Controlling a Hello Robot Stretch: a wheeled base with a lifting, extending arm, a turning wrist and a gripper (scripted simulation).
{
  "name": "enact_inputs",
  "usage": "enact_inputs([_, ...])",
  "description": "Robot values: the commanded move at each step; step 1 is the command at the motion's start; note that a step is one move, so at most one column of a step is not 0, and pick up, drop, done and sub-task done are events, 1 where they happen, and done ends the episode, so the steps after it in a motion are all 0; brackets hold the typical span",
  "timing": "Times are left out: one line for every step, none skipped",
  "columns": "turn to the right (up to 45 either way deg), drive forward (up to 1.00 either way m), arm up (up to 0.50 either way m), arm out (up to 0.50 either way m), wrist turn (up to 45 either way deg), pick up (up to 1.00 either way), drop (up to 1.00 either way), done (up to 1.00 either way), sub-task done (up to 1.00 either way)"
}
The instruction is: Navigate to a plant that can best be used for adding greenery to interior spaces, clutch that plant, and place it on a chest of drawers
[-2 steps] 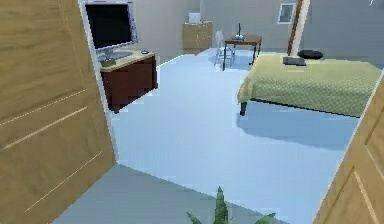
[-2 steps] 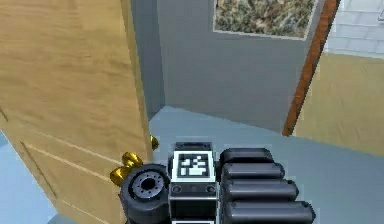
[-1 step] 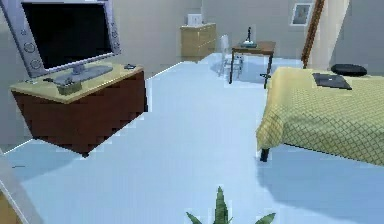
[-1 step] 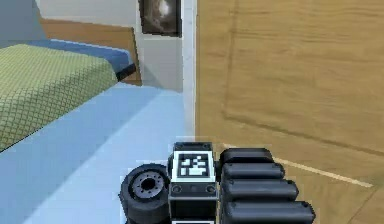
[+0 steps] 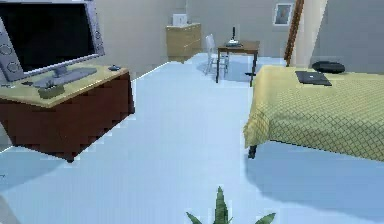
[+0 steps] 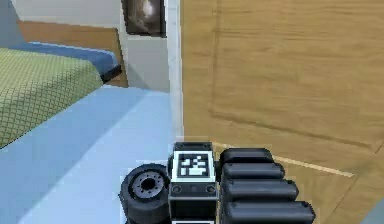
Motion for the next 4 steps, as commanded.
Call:
enact_inputs([0.0,1.00,0.00,0.00,0.0,0.00,0.00,0.00,0.00])
enact_inputs([0.0,1.00,0.00,0.00,0.0,0.00,0.00,0.00,0.00])
enact_inputs([0.0,1.00,0.00,0.00,0.0,0.00,0.00,0.00,0.00])
enact_inputs([0.0,1.00,0.00,0.00,0.0,0.00,0.00,0.00,0.00])
